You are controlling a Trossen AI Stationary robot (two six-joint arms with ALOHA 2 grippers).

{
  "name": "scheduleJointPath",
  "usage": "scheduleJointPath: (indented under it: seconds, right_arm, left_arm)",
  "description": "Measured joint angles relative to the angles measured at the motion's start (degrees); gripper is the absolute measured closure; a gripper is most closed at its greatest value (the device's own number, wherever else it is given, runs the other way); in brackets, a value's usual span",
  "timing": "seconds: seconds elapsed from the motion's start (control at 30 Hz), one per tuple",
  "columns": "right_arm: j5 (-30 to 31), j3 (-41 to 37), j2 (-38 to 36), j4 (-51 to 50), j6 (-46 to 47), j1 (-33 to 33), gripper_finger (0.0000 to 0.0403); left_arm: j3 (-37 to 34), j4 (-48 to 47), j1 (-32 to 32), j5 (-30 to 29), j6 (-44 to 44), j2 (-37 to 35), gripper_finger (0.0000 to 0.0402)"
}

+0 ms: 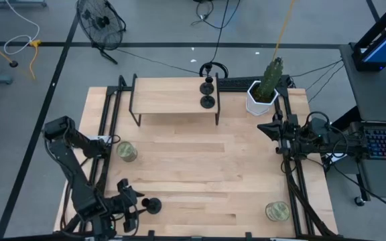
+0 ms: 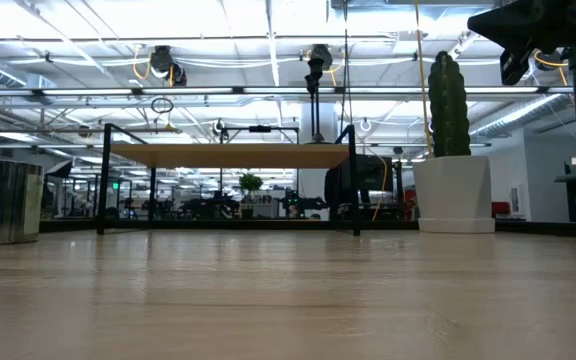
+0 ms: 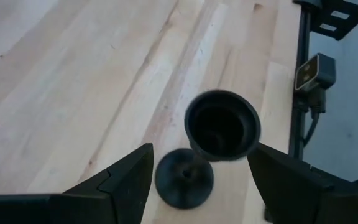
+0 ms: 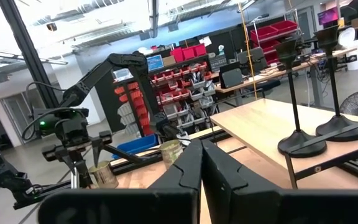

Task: Pick & Place candle stick holders
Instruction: Put the black candle holder on the shelf

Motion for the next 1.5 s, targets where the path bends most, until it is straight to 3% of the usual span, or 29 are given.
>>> scheduleJointPath:
  seconds: [0.43, 0.9, 1.5]
  right_arm:
    - [0.0, 0.0, 0.0, 0.0, 1.1, 0.0, 0.0403]
    - [0.0, 0.0, 0.0, 0.0, 1.9, 0.0, 0.0403]
    - [0.0, 0.0, 0.0, 0.0, 1.9, 0.0, 0.0403]
  left_arm:
    - [-2.3, 1.9, 0.0, -1.8, 0.4, 0.0, 0.0133]
    - [-2.9, 4.7, -0.1, -7.6, 1.8, 0.0, 0.0133]
    - [-2.9, 8.8, 0.2, -7.1, 5.4, 0.0, 0.0133]
